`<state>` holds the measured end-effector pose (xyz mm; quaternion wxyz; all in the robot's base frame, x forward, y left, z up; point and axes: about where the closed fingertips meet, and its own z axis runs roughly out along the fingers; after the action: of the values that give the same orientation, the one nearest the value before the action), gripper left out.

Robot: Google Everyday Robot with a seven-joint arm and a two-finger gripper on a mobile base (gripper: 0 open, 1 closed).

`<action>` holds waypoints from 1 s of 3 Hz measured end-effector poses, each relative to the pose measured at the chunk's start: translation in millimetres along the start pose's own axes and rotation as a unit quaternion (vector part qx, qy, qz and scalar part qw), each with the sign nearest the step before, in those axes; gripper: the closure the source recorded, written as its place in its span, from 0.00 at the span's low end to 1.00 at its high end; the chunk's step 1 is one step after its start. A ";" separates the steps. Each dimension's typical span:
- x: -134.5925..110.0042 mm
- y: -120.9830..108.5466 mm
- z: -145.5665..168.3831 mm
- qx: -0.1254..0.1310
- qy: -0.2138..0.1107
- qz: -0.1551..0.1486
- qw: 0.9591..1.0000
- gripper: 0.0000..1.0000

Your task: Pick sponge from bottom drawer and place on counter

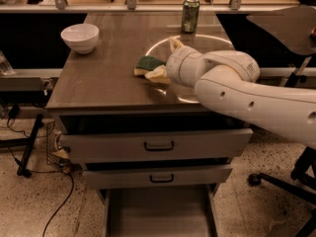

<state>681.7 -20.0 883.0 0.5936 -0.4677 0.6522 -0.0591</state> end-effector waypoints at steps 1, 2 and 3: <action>-1.4 -5.2 -3.2 0.006 -0.003 0.002 1.000 0.00; -3.3 -26.9 -16.1 0.030 -0.016 0.014 0.999 0.00; -20.1 -81.6 -62.9 0.091 -0.063 0.040 0.993 0.00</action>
Offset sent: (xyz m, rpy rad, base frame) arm 0.0021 -0.0403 0.0362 0.0958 -0.0785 -0.0649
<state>670.7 -81.7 967.2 0.6755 -0.3880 0.6237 -0.0653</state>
